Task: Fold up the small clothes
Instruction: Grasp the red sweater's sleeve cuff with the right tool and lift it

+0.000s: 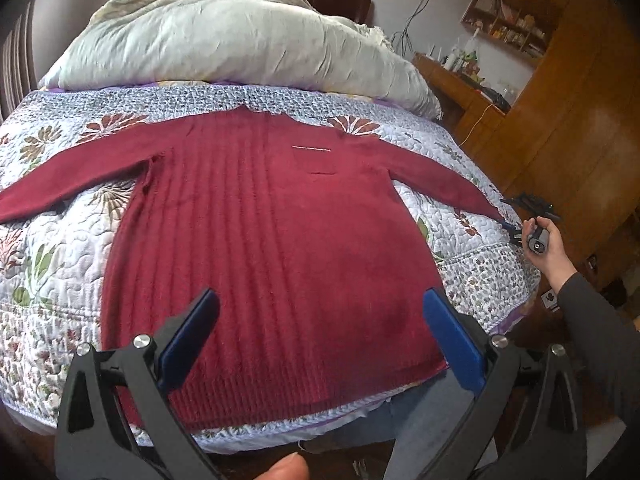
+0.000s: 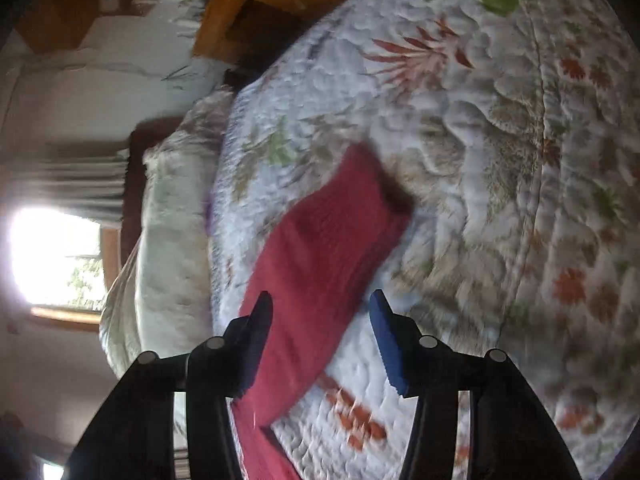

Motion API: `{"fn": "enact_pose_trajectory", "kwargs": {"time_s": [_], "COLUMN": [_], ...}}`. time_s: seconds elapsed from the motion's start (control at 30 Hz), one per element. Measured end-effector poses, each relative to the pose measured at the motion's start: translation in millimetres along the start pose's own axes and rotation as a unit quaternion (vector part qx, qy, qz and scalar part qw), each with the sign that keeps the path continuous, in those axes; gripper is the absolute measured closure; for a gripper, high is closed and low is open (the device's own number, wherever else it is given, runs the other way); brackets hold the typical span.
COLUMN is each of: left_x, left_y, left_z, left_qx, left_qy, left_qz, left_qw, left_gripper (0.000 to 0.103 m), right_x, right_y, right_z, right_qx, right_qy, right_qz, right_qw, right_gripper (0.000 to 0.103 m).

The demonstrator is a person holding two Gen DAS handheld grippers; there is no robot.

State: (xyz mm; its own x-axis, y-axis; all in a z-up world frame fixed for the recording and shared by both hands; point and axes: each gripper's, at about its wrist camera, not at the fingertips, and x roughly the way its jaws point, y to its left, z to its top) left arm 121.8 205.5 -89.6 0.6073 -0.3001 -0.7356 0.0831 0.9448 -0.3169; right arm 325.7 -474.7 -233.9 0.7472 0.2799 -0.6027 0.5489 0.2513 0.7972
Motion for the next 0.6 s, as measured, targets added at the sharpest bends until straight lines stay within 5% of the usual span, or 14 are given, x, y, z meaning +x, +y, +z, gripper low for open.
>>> {"fn": "enact_pose_trajectory", "kwargs": {"time_s": [0.5, 0.6], "left_x": [24, 25], "left_y": [3, 14], "left_z": [11, 11], "left_qx": [-0.017, -0.036], "left_qy": [0.013, 0.016], "left_qz": [-0.010, -0.009], "left_qw": [0.9997, 0.9992], "left_gripper": [0.003, 0.003], "right_x": [31, 30], "right_y": [-4, 0], "right_z": [13, 14], "right_qx": [0.026, 0.016], "right_qy": [-0.056, -0.060], "right_qz": [-0.034, -0.035], "right_qw": [0.997, 0.997], "right_gripper": [0.052, 0.064]}}
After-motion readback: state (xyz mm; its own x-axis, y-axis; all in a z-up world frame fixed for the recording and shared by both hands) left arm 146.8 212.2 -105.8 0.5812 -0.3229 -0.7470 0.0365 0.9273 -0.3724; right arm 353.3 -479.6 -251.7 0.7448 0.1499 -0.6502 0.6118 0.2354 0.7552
